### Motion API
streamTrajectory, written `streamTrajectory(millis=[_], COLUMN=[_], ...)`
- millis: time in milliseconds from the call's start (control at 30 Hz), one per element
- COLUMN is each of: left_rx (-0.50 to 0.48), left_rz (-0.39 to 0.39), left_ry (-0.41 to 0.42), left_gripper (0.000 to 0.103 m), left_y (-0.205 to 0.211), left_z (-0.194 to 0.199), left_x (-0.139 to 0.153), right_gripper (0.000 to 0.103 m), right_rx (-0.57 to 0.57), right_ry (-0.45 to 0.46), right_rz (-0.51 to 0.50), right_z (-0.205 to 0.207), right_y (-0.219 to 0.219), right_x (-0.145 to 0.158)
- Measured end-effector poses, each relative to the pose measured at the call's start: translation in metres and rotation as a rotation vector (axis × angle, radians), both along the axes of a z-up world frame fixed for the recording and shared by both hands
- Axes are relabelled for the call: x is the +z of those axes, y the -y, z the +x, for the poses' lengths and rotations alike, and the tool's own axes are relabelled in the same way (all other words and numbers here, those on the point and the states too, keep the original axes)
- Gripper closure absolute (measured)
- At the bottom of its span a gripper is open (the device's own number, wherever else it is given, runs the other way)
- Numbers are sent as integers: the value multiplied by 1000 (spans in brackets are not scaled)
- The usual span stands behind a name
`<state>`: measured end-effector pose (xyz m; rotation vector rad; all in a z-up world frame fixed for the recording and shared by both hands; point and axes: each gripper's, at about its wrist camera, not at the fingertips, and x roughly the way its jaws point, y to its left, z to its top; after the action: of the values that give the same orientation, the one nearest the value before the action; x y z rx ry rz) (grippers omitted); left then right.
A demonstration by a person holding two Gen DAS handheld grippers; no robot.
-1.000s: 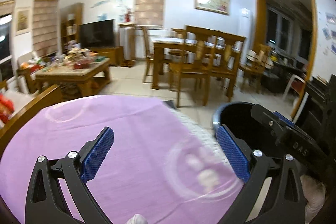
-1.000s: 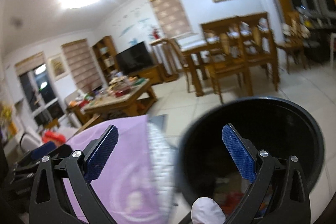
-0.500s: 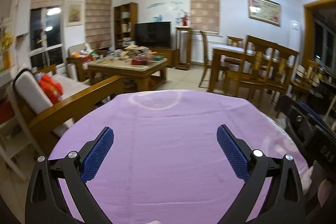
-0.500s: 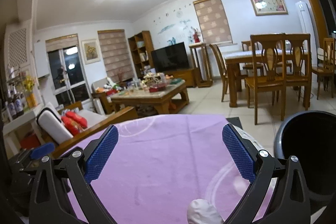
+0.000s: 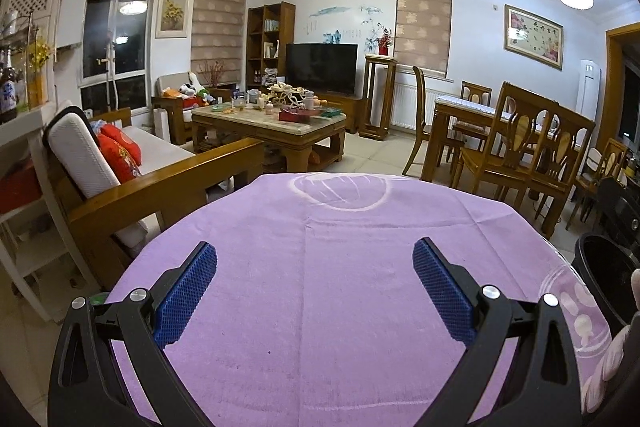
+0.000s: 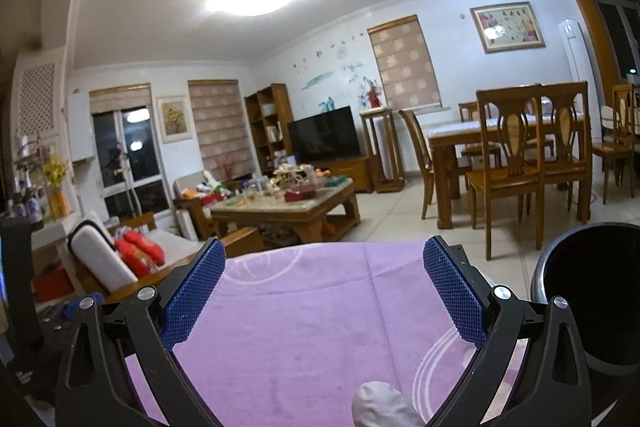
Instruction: Collect trash
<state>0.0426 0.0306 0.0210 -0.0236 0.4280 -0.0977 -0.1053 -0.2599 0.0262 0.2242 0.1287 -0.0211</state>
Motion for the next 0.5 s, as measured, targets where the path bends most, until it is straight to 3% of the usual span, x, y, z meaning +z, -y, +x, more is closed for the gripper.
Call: streamTrajectory(millis=[500], left_rx=[45], left_rz=[12], left_ry=[21], left_gripper=[5], left_y=[-1], left_z=[-3], left_x=[1], right_gripper=[5], right_rx=[16], right_ry=[21], right_rz=[14], right_z=[-7], right_y=[4], right_x=[0])
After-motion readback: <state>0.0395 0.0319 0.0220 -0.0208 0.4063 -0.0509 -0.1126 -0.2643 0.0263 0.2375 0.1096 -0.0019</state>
